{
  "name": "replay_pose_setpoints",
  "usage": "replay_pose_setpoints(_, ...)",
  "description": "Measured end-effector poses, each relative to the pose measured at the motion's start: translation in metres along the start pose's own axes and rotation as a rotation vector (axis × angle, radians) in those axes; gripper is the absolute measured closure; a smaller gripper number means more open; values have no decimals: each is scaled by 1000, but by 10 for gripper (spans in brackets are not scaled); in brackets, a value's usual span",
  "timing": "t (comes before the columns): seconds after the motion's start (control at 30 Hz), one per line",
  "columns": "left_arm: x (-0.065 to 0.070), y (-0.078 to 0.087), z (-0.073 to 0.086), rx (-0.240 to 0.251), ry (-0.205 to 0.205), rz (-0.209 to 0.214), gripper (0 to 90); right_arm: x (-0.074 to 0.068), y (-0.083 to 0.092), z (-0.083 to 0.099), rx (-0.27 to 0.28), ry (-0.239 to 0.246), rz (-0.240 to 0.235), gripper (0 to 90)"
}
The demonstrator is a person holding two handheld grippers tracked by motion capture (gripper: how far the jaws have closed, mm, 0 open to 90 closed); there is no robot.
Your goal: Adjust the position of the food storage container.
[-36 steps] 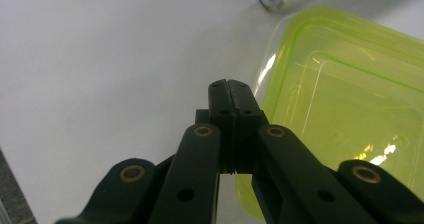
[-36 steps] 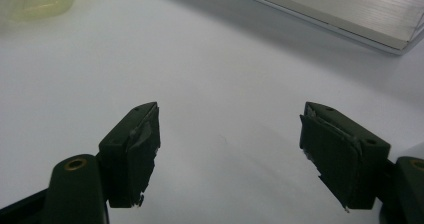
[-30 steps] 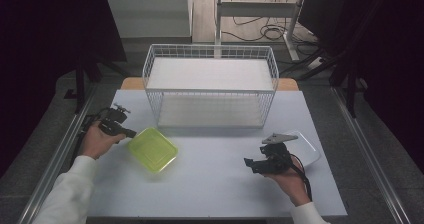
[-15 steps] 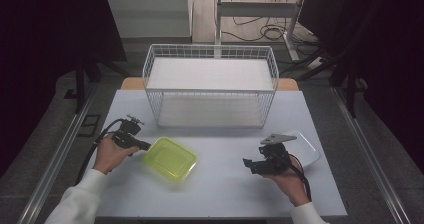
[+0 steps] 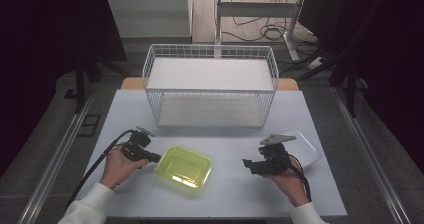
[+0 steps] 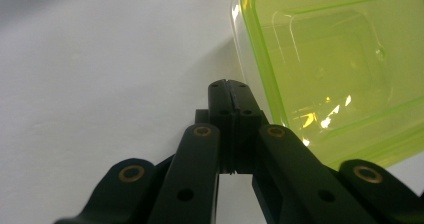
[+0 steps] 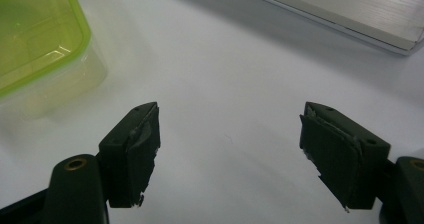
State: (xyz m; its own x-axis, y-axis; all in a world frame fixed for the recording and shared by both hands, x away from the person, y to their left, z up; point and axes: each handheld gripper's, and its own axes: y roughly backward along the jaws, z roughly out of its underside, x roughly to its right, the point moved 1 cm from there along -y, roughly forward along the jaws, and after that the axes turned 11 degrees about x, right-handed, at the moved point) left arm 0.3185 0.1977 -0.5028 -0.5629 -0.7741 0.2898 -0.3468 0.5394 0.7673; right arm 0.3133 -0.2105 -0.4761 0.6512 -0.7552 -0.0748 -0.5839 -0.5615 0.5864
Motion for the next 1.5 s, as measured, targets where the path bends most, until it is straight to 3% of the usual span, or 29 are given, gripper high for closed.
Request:
replay_pose_setpoints(0.23,14,-11,0,12,22,50,900,0,-1,0,-2,2,0,244)
replay_pose_setpoints(0.5,36,-24,0,16,1,88,899,2,0,0,0,-3,3,244)
replay_pose_setpoints(0.73,39,-25,2,29,-3,96,890,2,2,-1,17,4,10,253)
replay_pose_setpoints(0.87,28,-10,-1,101,-1,19,876,0,4,-3,23,4,5,254)
replay_pose_setpoints(0.93,25,-6,0,117,1,0,864,0,4,-3,20,6,4,254)
replay_pose_setpoints(1.0,21,2,2,156,9,-22,732,-1,6,-5,10,21,-11,299)
replay_pose_setpoints(1.03,20,6,3,177,3,-42,732,-1,6,-5,10,21,-11,299)
replay_pose_setpoints(1.07,19,10,4,207,4,-59,648,-2,8,-6,1,23,-29,316)
replay_pose_setpoints(1.1,18,15,7,249,20,-78,493,-6,10,-10,-7,37,-68,377)
replay_pose_setpoints(1.13,18,15,7,249,20,-78,441,-6,10,-10,-7,37,-68,377)
replay_pose_setpoints(1.17,18,16,8,224,6,-83,373,-12,11,-14,-8,47,-117,461)
replay_pose_setpoints(1.27,18,19,9,241,5,-88,299,-28,10,-20,-28,67,-206,662)
replay_pose_setpoints(1.3,18,21,10,248,4,-79,299,-28,10,-20,-28,67,-206,662)
replay_pose_setpoints(1.37,19,26,10,263,-1,-67,255,-45,5,-26,-69,91,-289,844)
replay_pose_setpoints(1.4,19,26,10,263,-1,-67,248,-45,5,-26,-69,91,-289,844)
replay_pose_setpoints(1.43,18,28,11,275,2,-65,243,-58,1,-28,-90,106,-339,893)
replay_pose_setpoints(1.47,18,28,11,275,2,-65,239,-58,1,-28,-90,106,-339,893)
replay_pose_setpoints(1.5,18,29,11,277,4,-67,236,-74,-4,-28,-130,142,-386,894)
